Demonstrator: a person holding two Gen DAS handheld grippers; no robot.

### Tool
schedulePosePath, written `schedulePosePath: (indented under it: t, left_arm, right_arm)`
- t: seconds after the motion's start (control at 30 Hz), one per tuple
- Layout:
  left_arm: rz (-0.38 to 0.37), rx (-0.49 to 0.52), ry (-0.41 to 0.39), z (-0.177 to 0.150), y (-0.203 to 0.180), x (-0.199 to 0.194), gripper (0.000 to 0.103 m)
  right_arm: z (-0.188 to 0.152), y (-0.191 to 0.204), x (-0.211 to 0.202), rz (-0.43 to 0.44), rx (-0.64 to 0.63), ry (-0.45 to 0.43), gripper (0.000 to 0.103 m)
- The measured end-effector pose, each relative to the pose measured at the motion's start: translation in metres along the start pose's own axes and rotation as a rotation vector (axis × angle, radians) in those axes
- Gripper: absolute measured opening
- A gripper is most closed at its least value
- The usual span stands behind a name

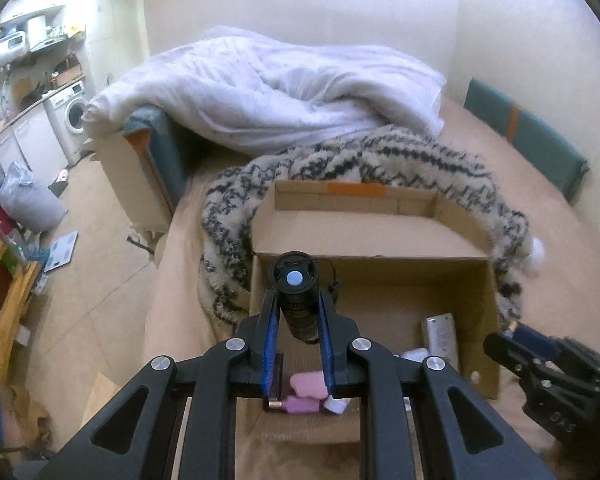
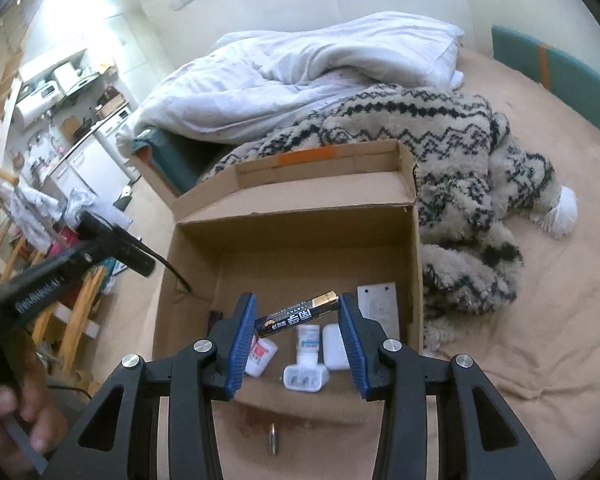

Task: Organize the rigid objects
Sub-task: 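Lower the flashlight into the box with the left tool while the right tool lowers the battery, then open both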

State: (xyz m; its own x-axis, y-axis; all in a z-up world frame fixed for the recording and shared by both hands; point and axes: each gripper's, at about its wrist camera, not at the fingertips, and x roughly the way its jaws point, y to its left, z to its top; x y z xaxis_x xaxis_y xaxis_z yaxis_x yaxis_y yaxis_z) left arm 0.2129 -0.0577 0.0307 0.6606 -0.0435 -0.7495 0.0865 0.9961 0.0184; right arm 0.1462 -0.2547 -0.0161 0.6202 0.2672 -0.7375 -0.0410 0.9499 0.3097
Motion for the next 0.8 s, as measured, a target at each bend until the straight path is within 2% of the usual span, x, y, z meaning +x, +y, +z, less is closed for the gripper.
schedulePosePath:
  t: [0.17, 0.27, 0.33, 0.57, 0.8]
  left_arm:
    - [0.043, 0.002, 0.091, -0.021, -0.002, 0.058, 0.017]
    - [0.083, 0.03, 0.132, -0.039, -0.005, 0.081, 0.017]
    - [0.08, 0.047, 0.163, -0.047, -0.006, 0.093, 0.017]
    - [0.077, 0.078, 0.188, -0.058, -0.011, 0.109, 0.017]
    - [0.134, 0.134, 0.189, -0.062, -0.019, 0.114, 0.017]
  right_arm:
    - [-0.013, -0.011, 0.035, -0.02, 0.02, 0.058, 0.044]
    - [-0.025, -0.021, 0.053, -0.029, 0.056, 0.119, 0.044]
    - [-0.027, -0.024, 0.06, -0.038, 0.061, 0.134, 0.044]
    - [-0.03, -0.012, 0.071, -0.056, 0.004, 0.153, 0.044]
    - [-0.032, -0.01, 0.083, -0.096, -0.031, 0.209, 0.044]
